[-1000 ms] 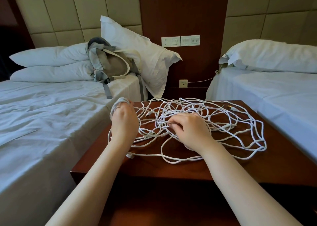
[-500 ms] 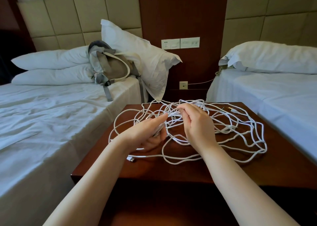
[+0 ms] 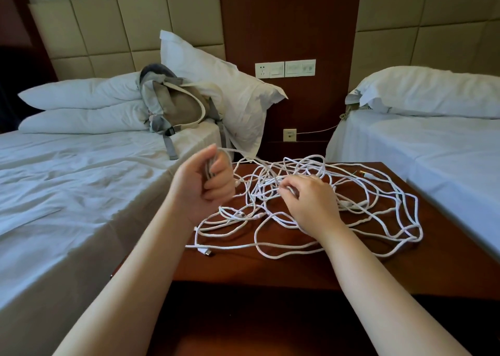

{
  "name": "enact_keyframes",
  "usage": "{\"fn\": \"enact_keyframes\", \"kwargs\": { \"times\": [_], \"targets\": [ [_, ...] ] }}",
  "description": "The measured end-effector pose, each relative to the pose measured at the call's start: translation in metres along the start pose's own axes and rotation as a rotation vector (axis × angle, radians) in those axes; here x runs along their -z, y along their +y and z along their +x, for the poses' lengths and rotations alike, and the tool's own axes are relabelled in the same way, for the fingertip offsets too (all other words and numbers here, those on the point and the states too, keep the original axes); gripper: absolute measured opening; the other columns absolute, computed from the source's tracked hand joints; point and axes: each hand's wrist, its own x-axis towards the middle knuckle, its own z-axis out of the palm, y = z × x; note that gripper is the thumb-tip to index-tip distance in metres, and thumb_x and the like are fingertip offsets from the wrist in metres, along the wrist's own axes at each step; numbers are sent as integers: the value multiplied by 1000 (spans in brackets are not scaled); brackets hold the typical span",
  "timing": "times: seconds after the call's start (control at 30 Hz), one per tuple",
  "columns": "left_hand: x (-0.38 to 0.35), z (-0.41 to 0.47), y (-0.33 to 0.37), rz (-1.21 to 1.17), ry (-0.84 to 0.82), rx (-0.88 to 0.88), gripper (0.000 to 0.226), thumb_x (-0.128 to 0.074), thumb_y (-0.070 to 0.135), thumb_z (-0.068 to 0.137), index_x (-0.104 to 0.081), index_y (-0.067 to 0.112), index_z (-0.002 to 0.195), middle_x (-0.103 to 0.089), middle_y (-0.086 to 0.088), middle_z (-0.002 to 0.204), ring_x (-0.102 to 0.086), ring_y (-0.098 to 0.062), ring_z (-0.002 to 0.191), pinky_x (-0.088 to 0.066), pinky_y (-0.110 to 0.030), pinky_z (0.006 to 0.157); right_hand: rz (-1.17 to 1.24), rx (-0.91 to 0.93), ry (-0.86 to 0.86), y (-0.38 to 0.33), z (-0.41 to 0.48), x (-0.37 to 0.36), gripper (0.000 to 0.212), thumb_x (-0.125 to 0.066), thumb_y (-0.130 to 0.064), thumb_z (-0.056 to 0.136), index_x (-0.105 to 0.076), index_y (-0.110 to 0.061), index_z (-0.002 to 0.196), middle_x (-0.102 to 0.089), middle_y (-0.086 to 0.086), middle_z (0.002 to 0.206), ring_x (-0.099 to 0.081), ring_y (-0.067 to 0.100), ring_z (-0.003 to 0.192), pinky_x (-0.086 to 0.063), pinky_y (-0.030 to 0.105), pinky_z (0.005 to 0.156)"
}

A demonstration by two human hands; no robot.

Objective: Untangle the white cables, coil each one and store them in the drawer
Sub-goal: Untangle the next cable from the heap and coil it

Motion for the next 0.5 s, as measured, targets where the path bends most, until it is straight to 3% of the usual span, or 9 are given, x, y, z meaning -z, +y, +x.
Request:
{"fn": "enact_keyframes", "kwargs": {
  "times": [0.17, 0.27, 0.37, 0.43, 0.5],
  "targets": [
    [3, -4, 2, 104, 259, -138, 41, -38, 30, 86, -47, 19, 48, -23, 5, 39, -30, -6, 30, -31, -17, 35, 30, -63, -11, -4, 0, 2, 16, -54, -31, 93, -64, -22, 101, -66, -7, 93, -59, 13, 86, -44, 33, 83],
    [9, -5, 3, -14, 186, -195, 36, -55, 27, 82, -45, 17, 49, -24, 4, 46, -27, -9, 39, -32, -20, 42, 127, -70, 54, -2, 0, 3, 18, -56, -29, 93, -68, -21, 104, -67, -7, 96, -59, 10, 83, -47, 31, 78],
    [7, -4, 5, -91, 127, -231, 41, -38, 25, 90, -36, 19, 50, -25, 4, 45, -24, -10, 38, -29, -21, 39, 46, -42, 5, -3, 0, 2, 25, -52, -33, 95, -69, -24, 111, -69, -5, 99, -59, 15, 92, -45, 30, 77],
    [2, -2, 3, 35, 306, -244, 44, -29, 27, 89, -27, 22, 46, -23, 6, 38, -17, -9, 33, -22, -19, 33, -2, -43, -37, -5, -1, 2, 30, -48, -38, 97, -67, -26, 116, -69, -4, 99, -58, 18, 97, -45, 35, 83],
    [-4, -1, 2, 138, 453, -240, 54, -24, 26, 93, -28, 22, 39, -25, 8, 34, -17, -6, 29, -17, -14, 33, 121, -91, -57, -7, -1, 7, 33, -43, -39, 98, -65, -24, 119, -70, -5, 96, -61, 14, 95, -44, 37, 89]
  ]
}}
